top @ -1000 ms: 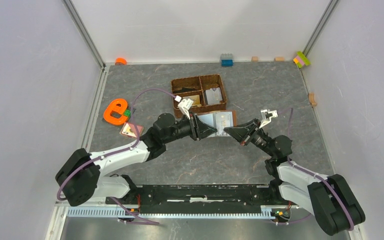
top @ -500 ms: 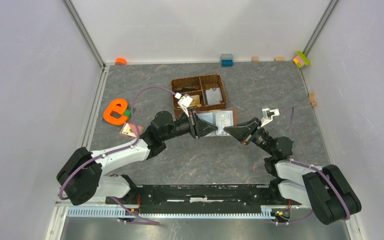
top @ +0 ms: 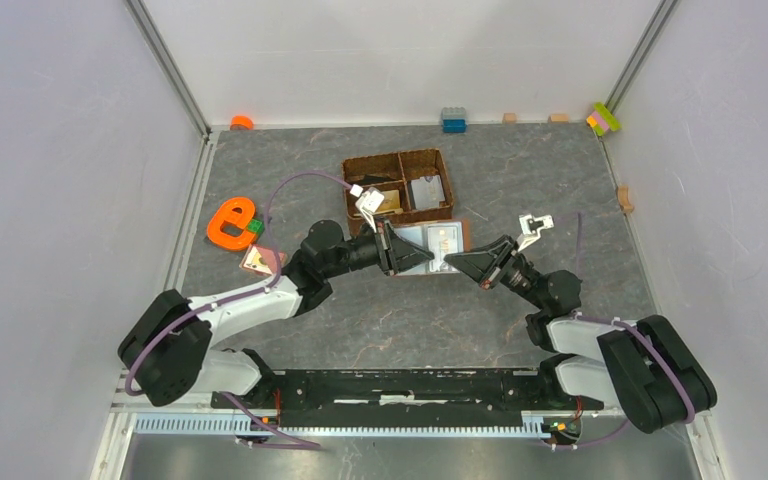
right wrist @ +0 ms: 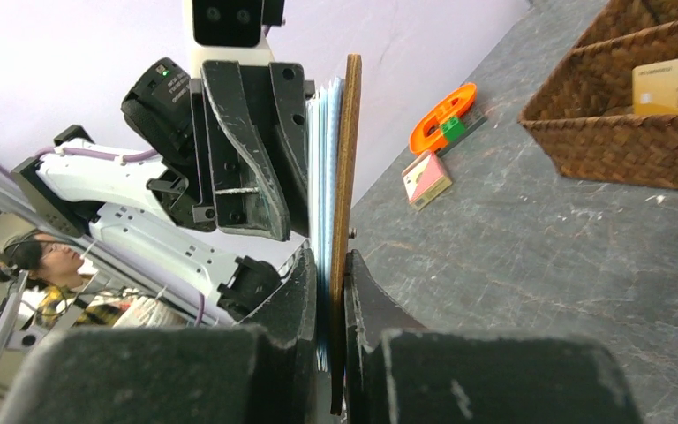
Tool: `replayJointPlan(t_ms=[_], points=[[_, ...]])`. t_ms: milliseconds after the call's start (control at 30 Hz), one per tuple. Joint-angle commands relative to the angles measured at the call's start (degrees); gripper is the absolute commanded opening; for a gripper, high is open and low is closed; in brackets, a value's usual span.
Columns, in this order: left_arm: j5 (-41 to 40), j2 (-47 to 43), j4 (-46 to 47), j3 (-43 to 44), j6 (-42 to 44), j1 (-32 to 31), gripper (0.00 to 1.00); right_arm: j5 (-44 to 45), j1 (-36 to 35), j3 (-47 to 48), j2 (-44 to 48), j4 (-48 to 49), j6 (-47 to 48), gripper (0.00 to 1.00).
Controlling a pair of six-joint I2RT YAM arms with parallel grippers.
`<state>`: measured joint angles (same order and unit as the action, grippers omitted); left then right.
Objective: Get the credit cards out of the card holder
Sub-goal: Remove the credit card from the card holder.
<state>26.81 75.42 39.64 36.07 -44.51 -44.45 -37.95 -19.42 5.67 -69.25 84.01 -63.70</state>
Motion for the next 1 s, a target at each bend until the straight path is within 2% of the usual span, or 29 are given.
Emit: replayJointPlan(t_ms=[0,67,167,300,567,733,967], points=[[3.54,0.76,8.48,0.67,-2.93,-0.82,0.24,-5.80,-2.37,2.52,-0.88,10.13,-0.59,0.00],[2.69,0.51,7.47,0.70,-2.80,-0.66,0.29,-6.00,-2.47,2.52,-0.80,10.63,-0.59,0.00],[-2.85,-1.16,0.99,0.70,-0.77,-0.09,0.36,-5.99,-2.47,2.40,0.31,10.22,0.33,0.00],[-6.23,-2.59,-1.81,-0.18,0.04,0.85,0.34,-5.39,-2.46,2.14,2.28,7.45,2.55,0.00],[-4.18,0.28,-2.44,1.28,-1.75,1.84,0.30,-5.33,-2.51,1.80,3.42,8.10,3.09,0.00],[-0.95,1.63,0.88,1.27,-3.66,2.26,0.26,-5.29,-2.42,1.79,3.33,7.84,3.19,0.00],[5.31,2.42,11.66,-0.10,-7.34,2.35,0.18,-5.16,-2.46,1.92,2.55,7.04,3.26,0.00]])
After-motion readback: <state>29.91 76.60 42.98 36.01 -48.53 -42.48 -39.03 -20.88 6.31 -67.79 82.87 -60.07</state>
